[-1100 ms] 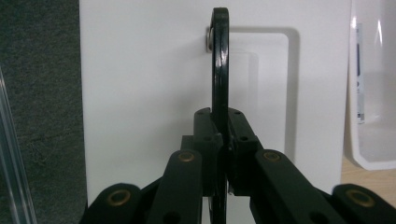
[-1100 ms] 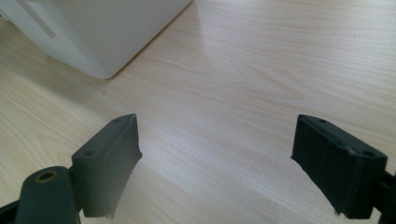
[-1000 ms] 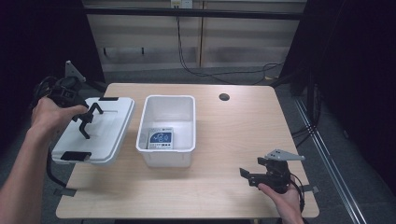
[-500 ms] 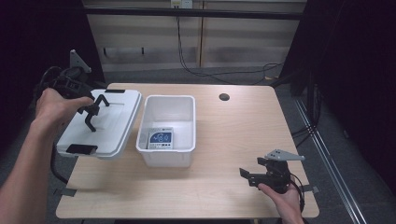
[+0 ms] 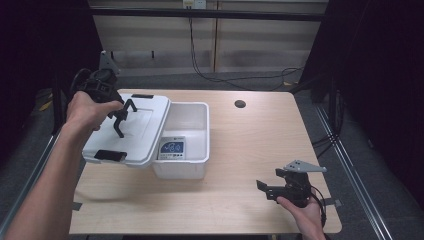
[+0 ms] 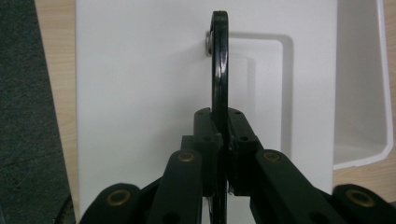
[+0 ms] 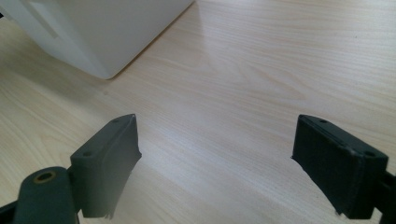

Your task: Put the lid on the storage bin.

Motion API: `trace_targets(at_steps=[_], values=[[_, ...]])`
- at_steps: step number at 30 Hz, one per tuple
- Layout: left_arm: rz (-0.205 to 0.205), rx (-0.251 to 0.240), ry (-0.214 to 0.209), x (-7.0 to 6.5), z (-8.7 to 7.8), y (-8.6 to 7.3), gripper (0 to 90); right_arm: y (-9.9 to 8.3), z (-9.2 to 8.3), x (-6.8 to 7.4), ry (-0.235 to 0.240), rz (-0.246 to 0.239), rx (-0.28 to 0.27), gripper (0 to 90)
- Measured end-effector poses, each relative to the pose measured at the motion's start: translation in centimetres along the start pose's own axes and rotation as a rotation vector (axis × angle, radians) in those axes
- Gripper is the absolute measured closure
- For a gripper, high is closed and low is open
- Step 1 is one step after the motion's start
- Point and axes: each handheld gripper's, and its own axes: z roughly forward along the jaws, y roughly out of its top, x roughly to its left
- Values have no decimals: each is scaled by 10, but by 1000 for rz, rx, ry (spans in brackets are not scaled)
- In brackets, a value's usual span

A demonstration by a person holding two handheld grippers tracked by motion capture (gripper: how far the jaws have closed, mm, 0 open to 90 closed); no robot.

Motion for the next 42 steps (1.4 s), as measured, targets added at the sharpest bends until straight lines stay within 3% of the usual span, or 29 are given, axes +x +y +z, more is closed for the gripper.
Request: trace_targets(at_steps=[3,6,11,16,20,28,42], values=[[21,13,0,-6,4,2,848,0,0,0,1,-1,-1,139],[16,25,3,-9,6,4,849,0,0,-1,2,-1,0,139],[14,9,2,-16,5,5,849,0,0,0,1,-2,-1,139],[26,13,-7,-31,7,8,849,0,0,0,0,-3,-1,138],[-1,26,-4,-37,11,11,849,0,0,0,1,-4,-2,139],[-62,-2,-17,-49,17,14,849,0,0,0,4,-4,0,138],[-97,4,-46,-66,32,18,848,0,-1,0,6,-5,0,138]])
